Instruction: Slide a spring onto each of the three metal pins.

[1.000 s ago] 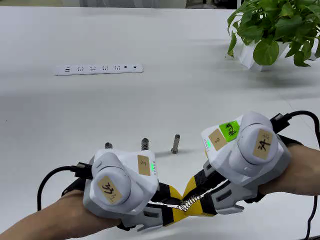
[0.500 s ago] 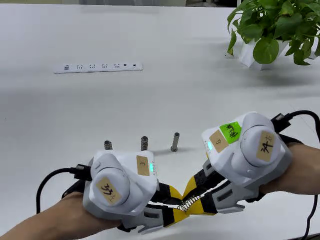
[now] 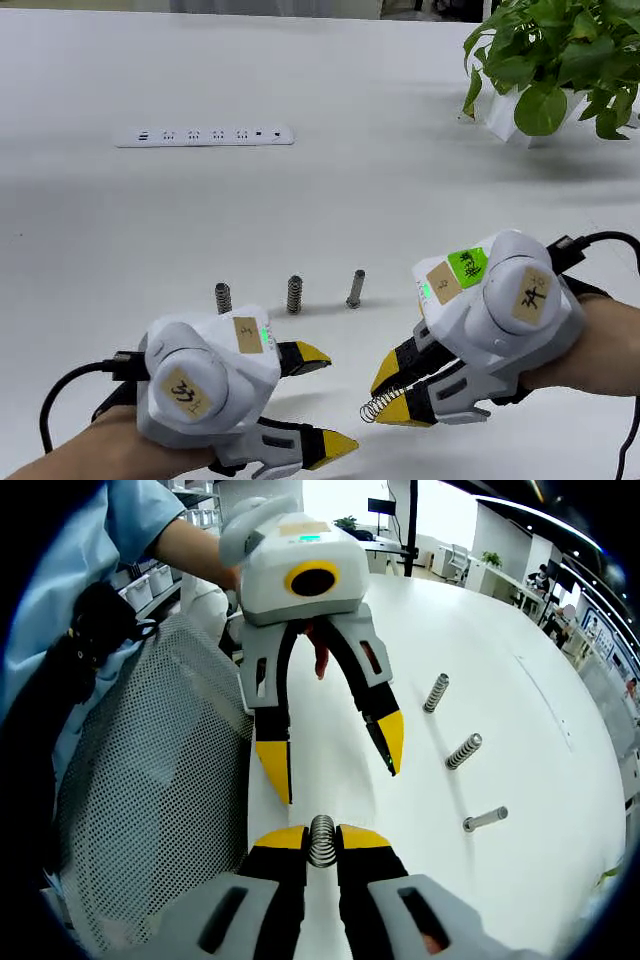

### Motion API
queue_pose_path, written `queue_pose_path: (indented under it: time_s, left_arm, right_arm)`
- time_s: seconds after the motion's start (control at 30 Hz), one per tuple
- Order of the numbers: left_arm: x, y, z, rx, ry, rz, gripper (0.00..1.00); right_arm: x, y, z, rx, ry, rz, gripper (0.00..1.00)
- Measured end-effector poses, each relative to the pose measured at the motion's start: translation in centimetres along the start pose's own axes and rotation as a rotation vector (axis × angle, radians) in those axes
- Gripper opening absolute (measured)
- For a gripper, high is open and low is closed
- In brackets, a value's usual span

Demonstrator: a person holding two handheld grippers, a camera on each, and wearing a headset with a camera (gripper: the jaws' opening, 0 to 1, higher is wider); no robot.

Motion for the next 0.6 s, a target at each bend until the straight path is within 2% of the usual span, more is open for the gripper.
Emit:
queue_pose_path:
  time_s: [0.07, 0.3, 0.4, 0.6]
  left_arm:
    - [-0.3, 0.3, -0.3, 0.021, 0.012, -0.001, 0.54]
    - [-1.4, 1.9, -2.0, 0.144, 0.116, 0.026, 0.7]
    - [-1.7, 3.0, -2.8, 0.193, 0.185, 0.064, 0.75]
    - [-2.9, 4.4, -3.9, 0.257, 0.212, 0.054, 0.89]
  right_arm:
    - [-0.1, 0.0, 0.0, 0.001, 0.001, -0.003, 0.12]
    - [-0.5, -0.1, 0.2, 0.007, 0.009, -0.02, 0.12]
    - [-0.8, 0.0, 0.4, 0.017, 0.009, -0.03, 0.12]
    - [-1.1, 0.0, 0.8, 0.021, 0.015, -0.04, 0.12]
Point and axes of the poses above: the centre of the closed fingertips' face, and the gripper's own axes: y roughly backward along the fingers, z roughly to its right, x roughly out of its top, the point moved 5 cm from there along y, roughly backward along the fingers, and after that the axes turned 8 degrees about -z, right-handed, at the moved point
